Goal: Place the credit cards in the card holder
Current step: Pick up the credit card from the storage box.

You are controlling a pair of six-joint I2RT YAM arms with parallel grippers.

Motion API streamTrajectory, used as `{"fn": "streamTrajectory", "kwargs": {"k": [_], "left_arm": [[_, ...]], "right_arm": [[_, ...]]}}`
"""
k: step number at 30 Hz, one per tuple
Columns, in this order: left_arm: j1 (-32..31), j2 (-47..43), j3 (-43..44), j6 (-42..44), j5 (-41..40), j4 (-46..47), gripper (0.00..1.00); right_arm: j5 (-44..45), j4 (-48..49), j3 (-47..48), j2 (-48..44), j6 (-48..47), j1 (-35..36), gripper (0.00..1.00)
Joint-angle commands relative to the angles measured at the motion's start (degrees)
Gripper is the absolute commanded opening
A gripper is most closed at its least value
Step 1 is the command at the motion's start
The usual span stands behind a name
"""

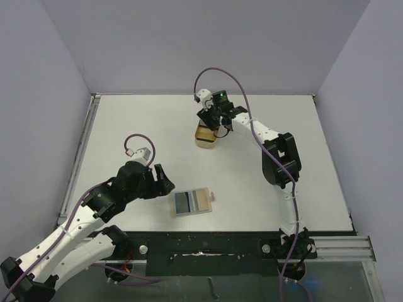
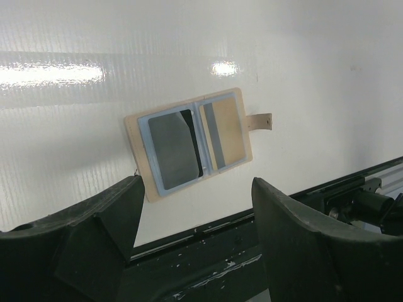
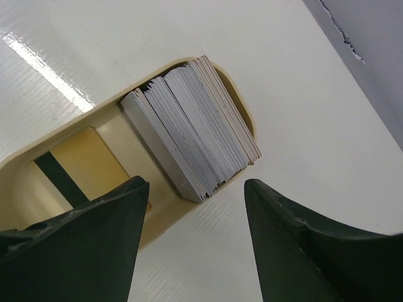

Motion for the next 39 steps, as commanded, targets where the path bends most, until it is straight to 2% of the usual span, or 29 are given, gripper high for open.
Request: {"fn": "streamTrajectory", "kwargs": {"k": [1, 5, 9, 14, 25, 31, 39], "left_arm": [[0.04, -0.74, 2.58, 1.02, -0.9, 0.57, 0.69], [-0.08, -1.29, 2.43, 0.69, -1.46, 0.26, 0.69], [-0.2, -1.99, 2.5, 0.37, -2.31, 0.24, 0.69], [-0.34, -2.68, 2.5, -0.2, -3.45, -0.13, 0.69], [-0.27, -2.09, 2.03, -0.58, -3.54, 0.21, 0.69], [-0.26, -2.44, 1.57, -0.88, -3.81, 0.81, 0.69], [-0.33, -1.96, 1.82, -0.72, -3.43, 0.68, 0.69]], "right_arm": [[1.49, 1.23, 5.29, 2.37, -4.28, 0.18, 0.63], [3.65, 0.44, 7.05, 5.35, -5.57, 0.48, 0.63], [11.73, 2.73, 6.61, 7.13, -8.66, 1.98, 0.63], [17.44, 6.48, 4.31, 5.88, -9.47, 2.11, 0.58], [18.43, 8.77, 2.39, 3.77, -9.59, 2.73, 0.5], [18.02, 9.52, 1.9, 1.9, -9.34, 2.47, 0.51], [17.72, 9.02, 2.25, 1.67, -8.72, 2.3, 0.45]]}}
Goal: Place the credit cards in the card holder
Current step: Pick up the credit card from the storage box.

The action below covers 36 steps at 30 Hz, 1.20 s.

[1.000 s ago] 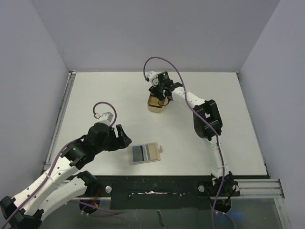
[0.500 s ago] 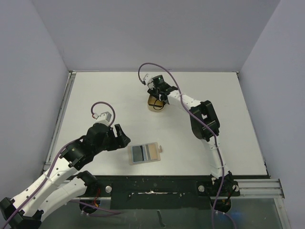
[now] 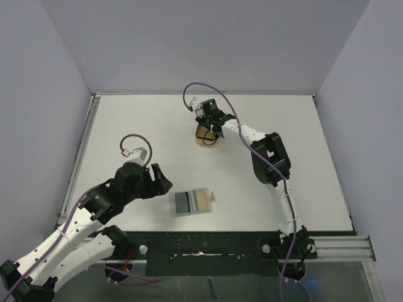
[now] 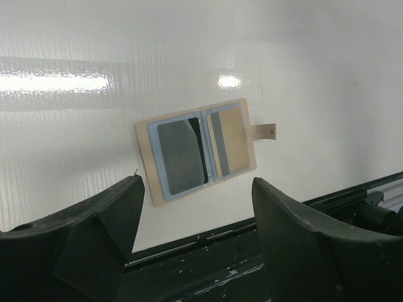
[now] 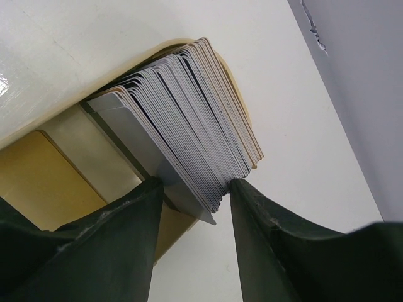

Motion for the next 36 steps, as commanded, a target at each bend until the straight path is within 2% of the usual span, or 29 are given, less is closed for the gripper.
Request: {"fn": "streamTrajectory", "kwargs": {"k": [1, 20, 23, 28, 31, 36], "left_arm": [[-0.21, -0.15, 1.7, -0.06, -0.28, 1.6, 0.69], [-0.2, 0.51, 1.44, -0.25, 0.26, 1.97, 0.68], [-0.2, 0.05, 1.39, -0.45, -0.07, 1.87, 0.68], [-0.2, 0.27, 1.53, -0.63, 0.7, 2.04, 0.68], [-0.19, 1.36, 1.74, -0.97, 2.21, 2.75, 0.67], [-0.19, 1.73, 1.31, -2.4, 3.48, 4.73, 0.64]], "right_arm": [[1.83, 3.0, 0.43, -5.82, 0.5, -0.83, 0.45], [0.56, 2.14, 0.6, -7.85, 1.38, -1.18, 0.29], [-1.44, 1.51, -0.52, -8.88, 1.88, -1.02, 0.18], [-10.22, 1.11, -3.88, -12.79, 2.69, -0.48, 0.12], [-14.41, 2.23, -6.93, -15.54, 3.86, -0.21, 0.02], [-15.64, -1.74, -7.36, -18.08, 7.9, 0.47, 0.0]]}}
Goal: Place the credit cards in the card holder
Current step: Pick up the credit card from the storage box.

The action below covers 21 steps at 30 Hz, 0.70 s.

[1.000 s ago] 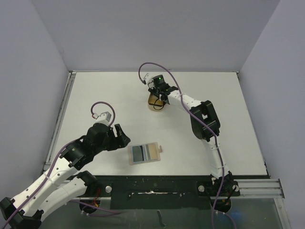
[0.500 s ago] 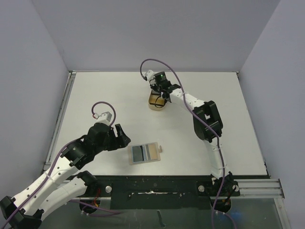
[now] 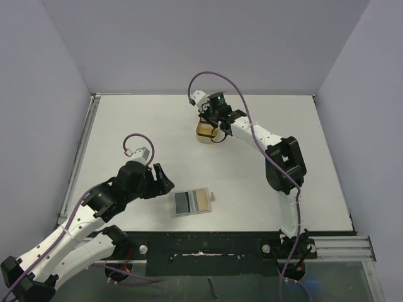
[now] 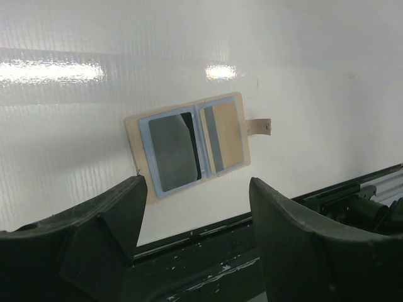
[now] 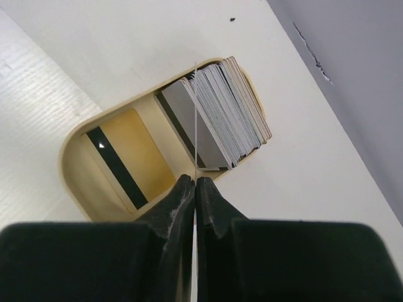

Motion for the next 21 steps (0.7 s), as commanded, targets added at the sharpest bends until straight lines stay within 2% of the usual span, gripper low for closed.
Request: {"fn": "streamTrajectory", "kwargs": {"k": [1, 5, 9, 17, 20, 21], "left_arm": [[-0.18, -0.11, 1.11, -1.88, 1.92, 4.57, 0.64], [-0.2, -1.24, -0.1, -2.17, 3.74, 7.91, 0.62], [-0.12, -3.43, -1.88, -5.29, 4.17, 11.24, 0.62], [-0.05, -4.35, -5.01, -11.47, 7.77, 19.03, 0.59], [-0.11, -5.59, -5.65, -13.91, 8.46, 22.95, 0.54], [-0.19, -6.28, -6.05, -14.85, 8.47, 24.57, 0.52]], "right_arm": [[-4.79, 0.02, -1.47, -7.4, 5.42, 0.82, 0.0], [-9.63, 0.12, -6.95, -14.35, 13.87, 1.63, 0.0], [-17.18, 2.43, -16.49, -23.47, 25.94, 2.06, 0.0], [-31.98, 17.29, -37.6, -41.74, 45.63, 4.82, 0.0], [-35.73, 22.78, -44.35, -46.78, 52.21, 7.04, 0.0], [-38.47, 27.25, -46.96, -48.21, 55.18, 7.42, 0.0]]}}
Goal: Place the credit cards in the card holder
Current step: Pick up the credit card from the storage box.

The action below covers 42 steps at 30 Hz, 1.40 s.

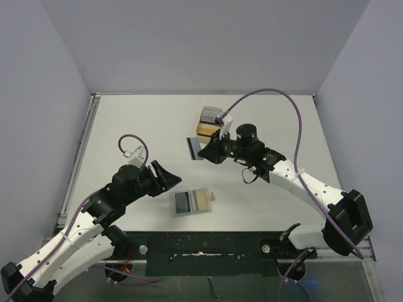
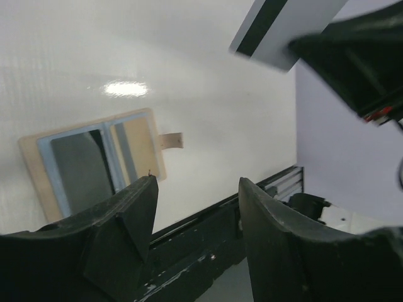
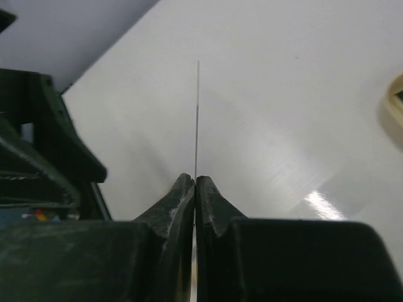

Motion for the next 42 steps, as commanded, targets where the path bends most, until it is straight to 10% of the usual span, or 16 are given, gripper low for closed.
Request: {"fn": "streamTrajectory", "kwargs": {"k": [1, 24, 30, 42], "left_arm": [[-0.16, -3.25, -0.79, -4.93, 2.0, 12.3, 0.51], [-0.11, -3.5, -5.43, -7.02, 7.94, 27.44, 0.47], [-0.12, -3.64, -7.85, -8.84, 9.33, 31.11, 0.1], [0.06, -3.69, -10.49, -8.42, 5.83, 22.26, 0.0]], "right_arm": [[-11.79, 16.46, -8.51, -7.3, 15.59, 2.91, 0.0], [-22.79, 44.35, -26.41, -12.32, 36.73, 5.51, 0.01], [-23.64, 46.9, -27.48, -9.85, 37.99, 5.77, 0.04], [-7.39, 21.71, -27.16, -14.32, 29.09, 5.67, 0.55]]}}
